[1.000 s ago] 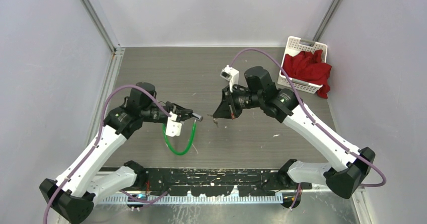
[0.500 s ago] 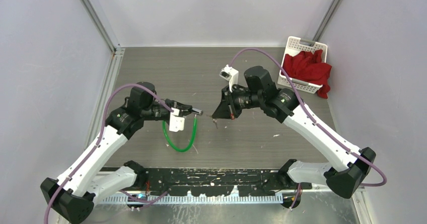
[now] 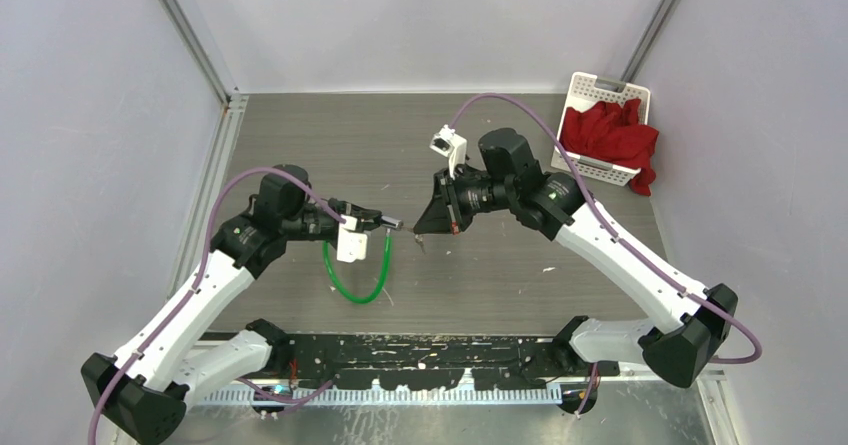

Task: Unlock with the key

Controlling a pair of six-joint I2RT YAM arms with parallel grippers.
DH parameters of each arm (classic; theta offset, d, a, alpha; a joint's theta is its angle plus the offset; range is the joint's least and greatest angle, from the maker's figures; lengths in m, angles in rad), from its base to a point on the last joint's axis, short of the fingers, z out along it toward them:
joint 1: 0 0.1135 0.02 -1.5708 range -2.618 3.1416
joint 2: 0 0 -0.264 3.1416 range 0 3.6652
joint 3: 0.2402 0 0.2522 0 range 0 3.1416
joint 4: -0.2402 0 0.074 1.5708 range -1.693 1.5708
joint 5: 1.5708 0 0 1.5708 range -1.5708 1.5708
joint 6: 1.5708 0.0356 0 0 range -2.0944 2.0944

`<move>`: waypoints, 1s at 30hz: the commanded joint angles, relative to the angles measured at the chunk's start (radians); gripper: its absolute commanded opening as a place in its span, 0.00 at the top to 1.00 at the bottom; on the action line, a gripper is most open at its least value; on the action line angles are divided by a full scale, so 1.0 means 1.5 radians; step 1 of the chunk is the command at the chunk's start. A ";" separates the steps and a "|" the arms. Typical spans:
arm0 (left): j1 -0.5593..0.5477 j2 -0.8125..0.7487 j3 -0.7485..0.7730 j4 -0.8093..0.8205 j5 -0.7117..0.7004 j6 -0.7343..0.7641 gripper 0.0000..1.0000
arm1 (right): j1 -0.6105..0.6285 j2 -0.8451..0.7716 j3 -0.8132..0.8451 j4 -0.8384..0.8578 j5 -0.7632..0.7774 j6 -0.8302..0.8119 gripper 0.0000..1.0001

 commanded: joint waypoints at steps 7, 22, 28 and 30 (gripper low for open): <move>0.002 -0.019 0.009 0.050 0.015 -0.001 1.00 | 0.004 0.008 0.009 0.023 0.000 0.001 0.99; 0.002 -0.021 0.011 0.049 0.022 -0.001 1.00 | 0.004 0.016 0.010 0.011 0.008 -0.003 0.99; 0.001 -0.022 0.015 0.050 0.026 -0.001 1.00 | 0.004 0.018 0.012 0.007 0.019 0.001 0.99; 0.001 -0.023 0.015 0.050 0.029 -0.001 1.00 | 0.004 0.019 0.010 0.009 0.019 0.004 0.99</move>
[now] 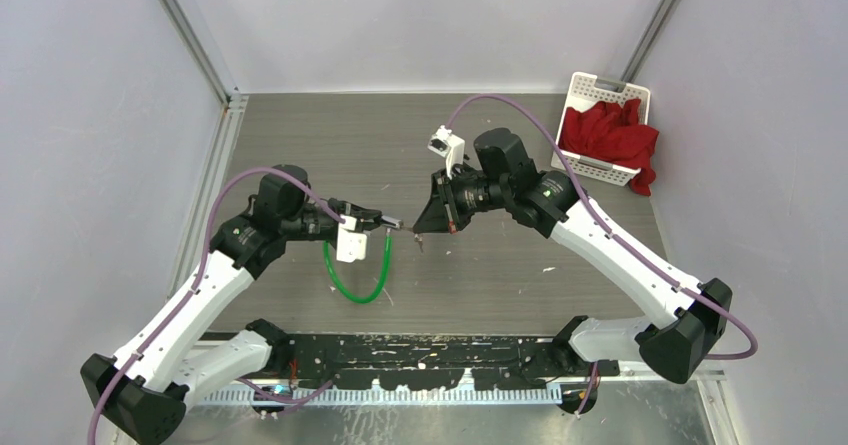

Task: Unlock with the key

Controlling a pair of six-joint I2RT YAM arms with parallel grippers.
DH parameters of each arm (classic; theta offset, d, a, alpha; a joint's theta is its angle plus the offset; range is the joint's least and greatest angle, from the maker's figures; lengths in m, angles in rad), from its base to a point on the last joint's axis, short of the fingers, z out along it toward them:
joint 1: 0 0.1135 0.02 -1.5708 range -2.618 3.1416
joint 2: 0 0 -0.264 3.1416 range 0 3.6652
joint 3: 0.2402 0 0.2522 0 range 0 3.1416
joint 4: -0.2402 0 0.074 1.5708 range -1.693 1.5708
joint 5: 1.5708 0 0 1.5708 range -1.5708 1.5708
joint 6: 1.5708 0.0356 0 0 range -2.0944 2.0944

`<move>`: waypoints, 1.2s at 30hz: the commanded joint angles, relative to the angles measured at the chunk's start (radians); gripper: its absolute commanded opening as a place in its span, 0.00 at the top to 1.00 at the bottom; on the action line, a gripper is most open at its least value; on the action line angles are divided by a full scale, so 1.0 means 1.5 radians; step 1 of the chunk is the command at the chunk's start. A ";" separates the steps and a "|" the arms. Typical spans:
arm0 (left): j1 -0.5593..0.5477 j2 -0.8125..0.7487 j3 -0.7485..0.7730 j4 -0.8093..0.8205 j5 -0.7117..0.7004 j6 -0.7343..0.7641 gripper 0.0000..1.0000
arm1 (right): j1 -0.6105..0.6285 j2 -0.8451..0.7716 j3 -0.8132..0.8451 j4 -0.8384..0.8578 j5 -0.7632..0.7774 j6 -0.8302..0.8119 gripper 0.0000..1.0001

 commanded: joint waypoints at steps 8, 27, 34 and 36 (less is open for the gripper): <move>0.001 -0.020 0.016 0.046 0.037 -0.007 1.00 | 0.004 0.011 0.014 0.033 -0.009 0.021 0.99; 0.001 -0.029 0.015 0.041 0.044 -0.006 1.00 | 0.004 0.005 0.022 0.016 0.019 0.030 0.99; 0.001 -0.027 0.016 0.040 0.037 0.007 1.00 | 0.004 -0.004 0.042 0.005 0.010 0.023 0.99; 0.000 -0.026 0.016 0.040 0.036 0.007 1.00 | 0.003 -0.007 0.046 -0.002 0.008 0.019 0.99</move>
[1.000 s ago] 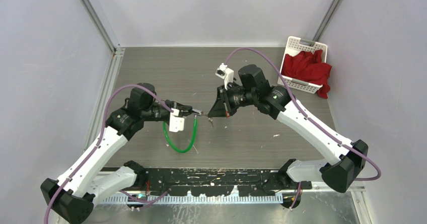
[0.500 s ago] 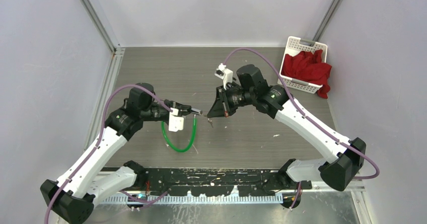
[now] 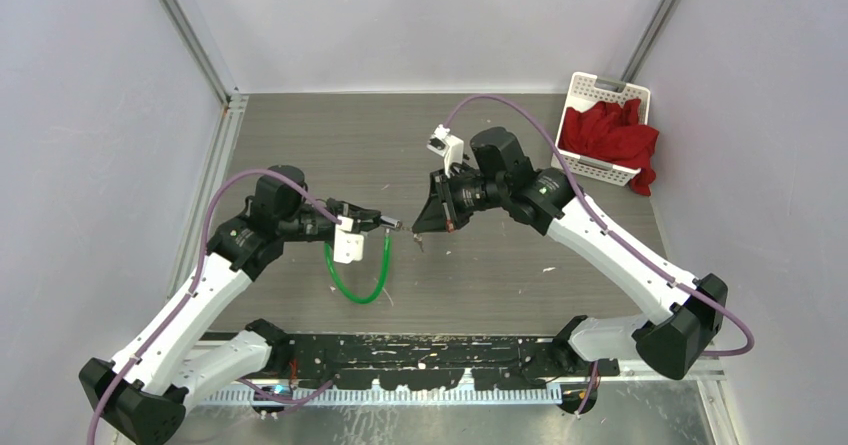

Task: Unlock with the key

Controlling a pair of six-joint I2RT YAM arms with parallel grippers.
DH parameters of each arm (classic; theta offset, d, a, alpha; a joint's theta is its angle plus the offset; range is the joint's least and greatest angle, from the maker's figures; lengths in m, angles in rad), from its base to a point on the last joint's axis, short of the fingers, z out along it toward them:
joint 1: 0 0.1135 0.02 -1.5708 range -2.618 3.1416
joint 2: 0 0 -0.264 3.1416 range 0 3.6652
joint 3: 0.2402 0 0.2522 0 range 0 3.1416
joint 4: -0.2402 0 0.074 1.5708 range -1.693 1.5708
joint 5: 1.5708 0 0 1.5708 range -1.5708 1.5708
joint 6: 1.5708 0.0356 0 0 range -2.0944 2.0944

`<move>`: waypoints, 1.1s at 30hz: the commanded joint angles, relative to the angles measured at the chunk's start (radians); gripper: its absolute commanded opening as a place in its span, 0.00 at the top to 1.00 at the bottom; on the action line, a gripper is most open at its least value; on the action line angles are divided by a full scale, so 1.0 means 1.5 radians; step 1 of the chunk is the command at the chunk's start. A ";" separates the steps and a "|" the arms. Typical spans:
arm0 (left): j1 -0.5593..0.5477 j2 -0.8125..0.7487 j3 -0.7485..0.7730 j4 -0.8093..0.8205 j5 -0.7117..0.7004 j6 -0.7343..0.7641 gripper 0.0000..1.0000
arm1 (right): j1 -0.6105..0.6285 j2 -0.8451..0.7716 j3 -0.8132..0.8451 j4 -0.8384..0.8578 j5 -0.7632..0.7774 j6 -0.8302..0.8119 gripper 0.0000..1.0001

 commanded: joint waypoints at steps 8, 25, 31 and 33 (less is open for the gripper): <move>-0.001 -0.016 0.014 0.039 0.022 0.012 1.00 | 0.004 -0.027 0.041 -0.017 -0.009 -0.019 0.99; -0.001 -0.012 0.015 0.039 0.006 0.014 1.00 | 0.004 -0.033 0.029 0.030 -0.035 0.014 0.99; -0.002 -0.015 0.015 0.035 0.012 0.013 1.00 | 0.004 -0.026 0.024 0.040 -0.029 0.023 0.99; -0.002 -0.017 0.013 0.035 0.012 0.013 1.00 | 0.004 -0.024 0.023 0.038 -0.026 0.022 0.99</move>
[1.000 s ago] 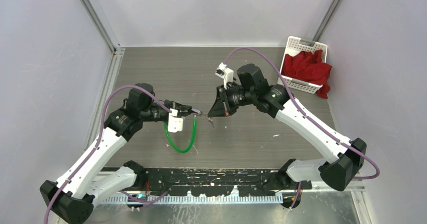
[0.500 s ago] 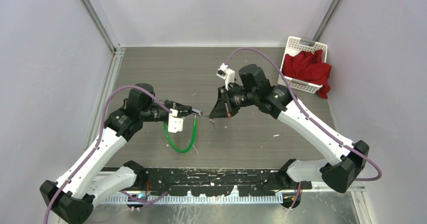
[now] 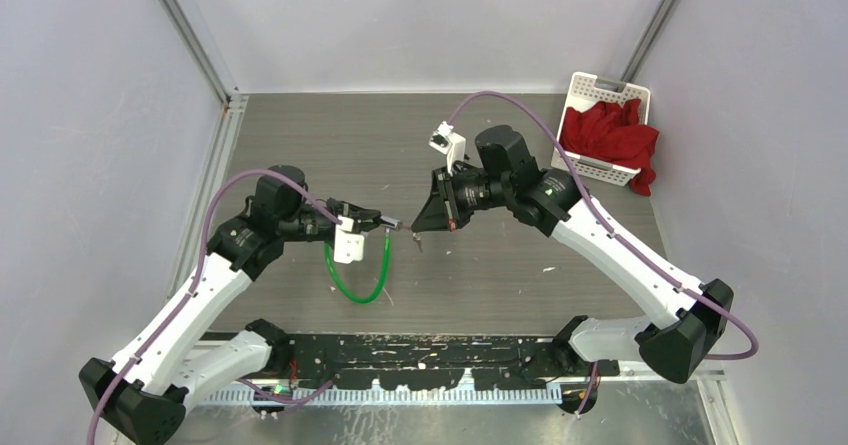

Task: Unlock with the key

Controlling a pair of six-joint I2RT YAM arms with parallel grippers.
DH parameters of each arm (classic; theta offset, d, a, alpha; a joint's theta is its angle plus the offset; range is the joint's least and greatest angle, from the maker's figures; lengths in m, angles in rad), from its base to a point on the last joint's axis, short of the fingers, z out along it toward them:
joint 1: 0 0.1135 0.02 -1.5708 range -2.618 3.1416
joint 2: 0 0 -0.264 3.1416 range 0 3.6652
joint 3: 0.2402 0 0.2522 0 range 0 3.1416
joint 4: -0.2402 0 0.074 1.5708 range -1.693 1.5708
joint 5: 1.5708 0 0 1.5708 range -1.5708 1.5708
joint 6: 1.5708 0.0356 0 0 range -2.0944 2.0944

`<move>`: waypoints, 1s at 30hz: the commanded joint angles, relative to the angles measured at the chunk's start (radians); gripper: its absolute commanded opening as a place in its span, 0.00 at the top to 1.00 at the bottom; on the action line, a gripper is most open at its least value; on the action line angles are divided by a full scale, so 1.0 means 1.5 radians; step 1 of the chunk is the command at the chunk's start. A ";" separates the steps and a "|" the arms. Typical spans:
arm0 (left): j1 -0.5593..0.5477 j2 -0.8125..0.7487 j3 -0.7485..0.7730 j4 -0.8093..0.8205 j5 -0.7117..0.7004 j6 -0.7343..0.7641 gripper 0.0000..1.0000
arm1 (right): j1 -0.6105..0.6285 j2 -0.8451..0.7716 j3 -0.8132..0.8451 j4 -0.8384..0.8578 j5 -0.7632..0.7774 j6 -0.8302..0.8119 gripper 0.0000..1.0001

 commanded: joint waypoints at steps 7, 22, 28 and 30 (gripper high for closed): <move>-0.002 -0.017 0.015 0.033 0.015 0.012 1.00 | 0.004 -0.004 0.009 0.028 0.003 0.007 0.99; -0.002 -0.018 0.016 0.033 0.015 0.012 1.00 | 0.004 0.006 -0.005 0.036 0.010 0.015 0.99; -0.003 -0.018 0.015 0.033 0.019 0.012 1.00 | 0.004 0.005 -0.010 0.048 0.013 0.022 0.99; -0.004 -0.019 0.014 0.032 0.020 0.011 1.00 | 0.004 0.004 -0.013 0.055 0.014 0.027 0.99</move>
